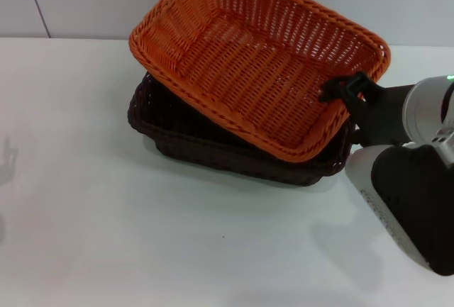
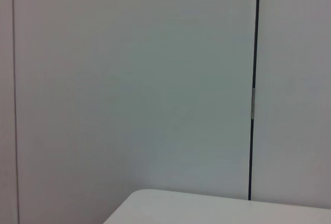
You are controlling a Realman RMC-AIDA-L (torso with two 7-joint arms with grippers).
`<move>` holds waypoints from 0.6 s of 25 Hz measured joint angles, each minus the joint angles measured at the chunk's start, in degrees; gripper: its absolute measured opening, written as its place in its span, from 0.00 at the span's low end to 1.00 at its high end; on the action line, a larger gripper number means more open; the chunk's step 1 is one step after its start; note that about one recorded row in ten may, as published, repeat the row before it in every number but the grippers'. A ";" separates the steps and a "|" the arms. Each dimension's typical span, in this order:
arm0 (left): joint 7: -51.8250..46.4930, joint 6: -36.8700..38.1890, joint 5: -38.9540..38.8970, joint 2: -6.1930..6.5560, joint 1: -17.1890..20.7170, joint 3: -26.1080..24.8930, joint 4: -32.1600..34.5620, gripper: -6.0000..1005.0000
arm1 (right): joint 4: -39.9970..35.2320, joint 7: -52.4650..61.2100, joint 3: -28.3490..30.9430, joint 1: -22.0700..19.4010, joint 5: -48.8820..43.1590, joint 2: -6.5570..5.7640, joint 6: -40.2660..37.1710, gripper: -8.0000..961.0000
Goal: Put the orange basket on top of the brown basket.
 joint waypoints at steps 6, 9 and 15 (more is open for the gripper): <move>0.09 0.01 0.21 0.00 0.11 -0.02 0.22 0.74 | 1.14 -2.61 -1.46 -4.87 0.09 1.20 -4.60 0.77; 0.14 0.14 0.09 0.05 0.21 -0.22 0.72 0.74 | 2.00 -3.88 -1.50 -7.84 0.08 2.56 -7.91 0.77; 0.21 0.58 -0.12 0.08 0.96 -0.98 1.02 0.74 | 0.19 -4.33 -1.02 -16.00 0.46 6.79 -27.62 0.77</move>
